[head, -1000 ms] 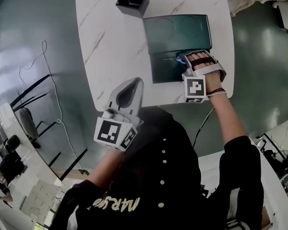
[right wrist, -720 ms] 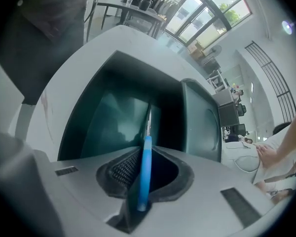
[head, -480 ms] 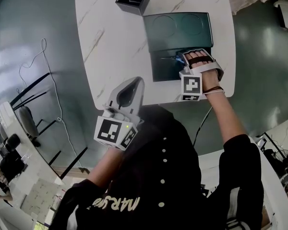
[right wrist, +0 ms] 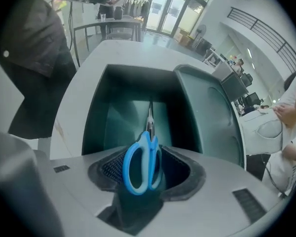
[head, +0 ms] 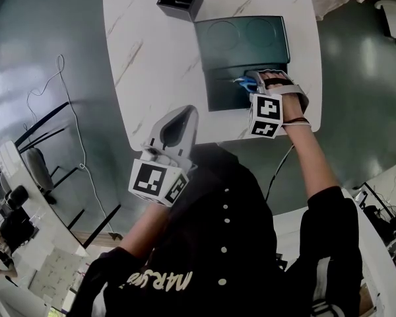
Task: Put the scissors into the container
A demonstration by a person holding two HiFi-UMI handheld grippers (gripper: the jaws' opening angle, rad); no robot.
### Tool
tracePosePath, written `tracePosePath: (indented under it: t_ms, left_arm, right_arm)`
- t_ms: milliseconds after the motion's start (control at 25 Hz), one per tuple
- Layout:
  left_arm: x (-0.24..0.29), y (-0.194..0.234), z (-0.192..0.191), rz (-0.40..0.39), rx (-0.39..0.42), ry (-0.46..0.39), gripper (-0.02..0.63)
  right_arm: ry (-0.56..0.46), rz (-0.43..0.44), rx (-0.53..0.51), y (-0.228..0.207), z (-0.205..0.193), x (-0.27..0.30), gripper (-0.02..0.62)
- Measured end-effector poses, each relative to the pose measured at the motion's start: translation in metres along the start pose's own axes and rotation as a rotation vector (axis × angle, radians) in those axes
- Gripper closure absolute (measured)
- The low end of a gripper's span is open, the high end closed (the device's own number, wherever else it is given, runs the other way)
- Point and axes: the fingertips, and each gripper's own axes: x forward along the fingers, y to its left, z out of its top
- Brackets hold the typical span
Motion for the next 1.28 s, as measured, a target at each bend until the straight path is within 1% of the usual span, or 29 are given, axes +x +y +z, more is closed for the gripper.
tracePosePath:
  t_ms: [120,360,440,520,600,640,800,920,1040,1160,1280]
  left_arm:
    - [-0.003,0.000,0.001,0.005,-0.003,-0.001,0.571]
    - [-0.005,-0.011,0.012,-0.009,0.031,-0.023,0.571]
    - [-0.004,-0.016,0.015,-0.015,0.042,-0.029,0.571]
    - [-0.004,-0.021,0.017,-0.020,0.048,-0.033,0.571]
    - [-0.004,-0.026,0.019,-0.026,0.055,-0.037,0.571]
    - [-0.005,-0.029,0.021,-0.029,0.060,-0.038,0.571]
    - [-0.008,-0.040,0.030,-0.041,0.089,-0.053,0.571]
    - [-0.011,-0.049,0.039,-0.051,0.111,-0.069,0.571]
    - [-0.016,-0.057,0.046,-0.065,0.106,-0.087,0.571]
    - [-0.023,-0.068,0.054,-0.081,0.121,-0.111,0.571]
    - [-0.030,-0.077,0.064,-0.090,0.142,-0.133,0.571]
  right_arm:
    - [-0.008,0.029,0.036,0.007,-0.003,-0.004,0.377]
    - [-0.035,0.039,0.088,0.012,-0.008,-0.018,0.382]
    - [-0.044,0.028,0.097,0.010,-0.009,-0.022,0.394]
    - [-0.053,-0.003,0.099,0.006,-0.010,-0.027,0.427]
    - [-0.076,-0.047,0.119,-0.002,-0.008,-0.036,0.499]
    - [-0.093,-0.068,0.136,-0.005,-0.006,-0.041,0.523]
    - [-0.154,-0.144,0.197,-0.016,-0.002,-0.063,0.574]
    - [-0.215,-0.195,0.262,-0.021,0.003,-0.084,0.581]
    - [-0.293,-0.241,0.342,-0.025,0.011,-0.109,0.581]
    - [-0.374,-0.279,0.437,-0.028,0.018,-0.139,0.581]
    - [-0.427,-0.315,0.544,-0.030,0.020,-0.166,0.581]
